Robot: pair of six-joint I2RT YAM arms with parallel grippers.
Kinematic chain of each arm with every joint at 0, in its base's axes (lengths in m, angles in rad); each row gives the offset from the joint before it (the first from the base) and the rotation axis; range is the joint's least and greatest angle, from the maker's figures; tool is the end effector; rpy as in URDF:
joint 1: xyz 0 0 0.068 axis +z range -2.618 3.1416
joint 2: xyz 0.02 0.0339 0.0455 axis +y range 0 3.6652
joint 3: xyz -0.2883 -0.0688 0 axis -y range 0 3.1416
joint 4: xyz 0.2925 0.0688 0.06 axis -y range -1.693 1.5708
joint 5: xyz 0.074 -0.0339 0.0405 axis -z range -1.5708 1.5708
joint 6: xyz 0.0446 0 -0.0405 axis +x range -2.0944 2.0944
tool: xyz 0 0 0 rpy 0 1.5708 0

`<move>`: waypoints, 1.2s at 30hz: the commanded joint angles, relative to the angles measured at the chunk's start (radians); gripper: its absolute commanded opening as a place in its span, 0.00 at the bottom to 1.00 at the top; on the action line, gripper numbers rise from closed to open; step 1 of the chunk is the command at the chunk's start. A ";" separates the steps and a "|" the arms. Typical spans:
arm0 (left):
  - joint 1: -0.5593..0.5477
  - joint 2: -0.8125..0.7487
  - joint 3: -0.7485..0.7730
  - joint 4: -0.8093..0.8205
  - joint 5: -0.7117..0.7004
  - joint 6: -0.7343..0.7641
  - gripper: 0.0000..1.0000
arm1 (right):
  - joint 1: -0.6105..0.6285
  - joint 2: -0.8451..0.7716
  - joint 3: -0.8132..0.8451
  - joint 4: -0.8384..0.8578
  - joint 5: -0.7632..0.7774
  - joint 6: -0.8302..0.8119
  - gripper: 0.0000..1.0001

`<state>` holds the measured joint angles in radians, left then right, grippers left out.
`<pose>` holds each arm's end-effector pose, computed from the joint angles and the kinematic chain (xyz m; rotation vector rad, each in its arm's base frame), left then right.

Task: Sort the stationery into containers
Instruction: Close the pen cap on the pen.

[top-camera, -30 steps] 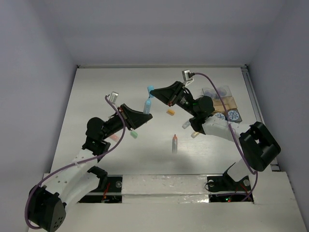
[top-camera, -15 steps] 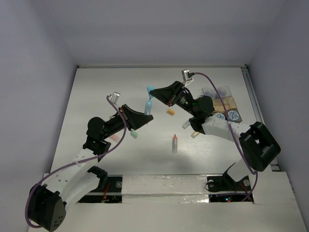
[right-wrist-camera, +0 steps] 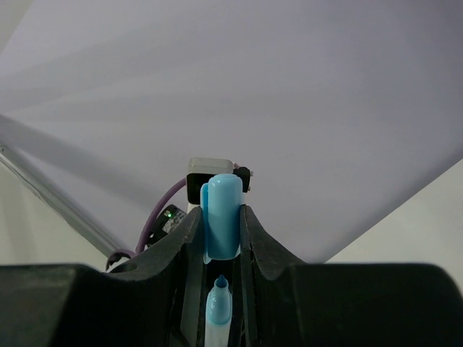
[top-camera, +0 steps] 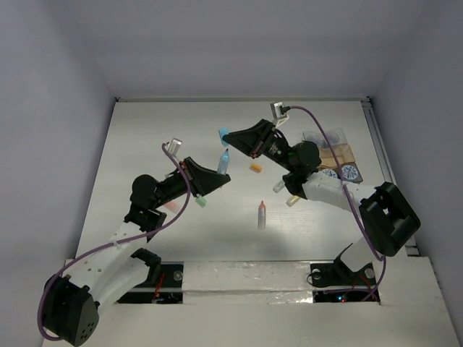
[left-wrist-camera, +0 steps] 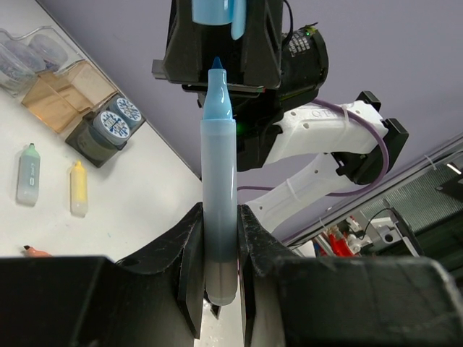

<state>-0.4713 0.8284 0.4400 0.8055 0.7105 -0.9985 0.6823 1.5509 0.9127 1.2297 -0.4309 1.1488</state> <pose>0.1802 -0.1245 0.3144 0.3656 1.4048 -1.6465 0.2832 0.2541 0.3395 -0.1917 1.2155 1.8453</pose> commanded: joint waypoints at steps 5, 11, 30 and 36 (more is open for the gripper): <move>-0.006 -0.006 0.035 0.029 0.012 0.052 0.00 | 0.008 0.014 0.052 0.042 -0.045 0.017 0.16; -0.006 0.024 0.069 0.052 0.000 0.070 0.00 | 0.008 0.009 0.034 0.050 -0.046 0.017 0.16; -0.006 -0.017 0.046 0.122 -0.088 0.080 0.00 | 0.028 0.032 -0.014 0.152 -0.045 0.052 0.16; -0.006 0.011 0.054 0.196 -0.121 0.089 0.00 | 0.048 0.049 -0.035 0.231 -0.029 0.074 0.17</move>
<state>-0.4763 0.8394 0.4629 0.8410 0.6270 -0.9329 0.7120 1.5810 0.8986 1.3041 -0.4549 1.2137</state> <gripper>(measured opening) 0.149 0.272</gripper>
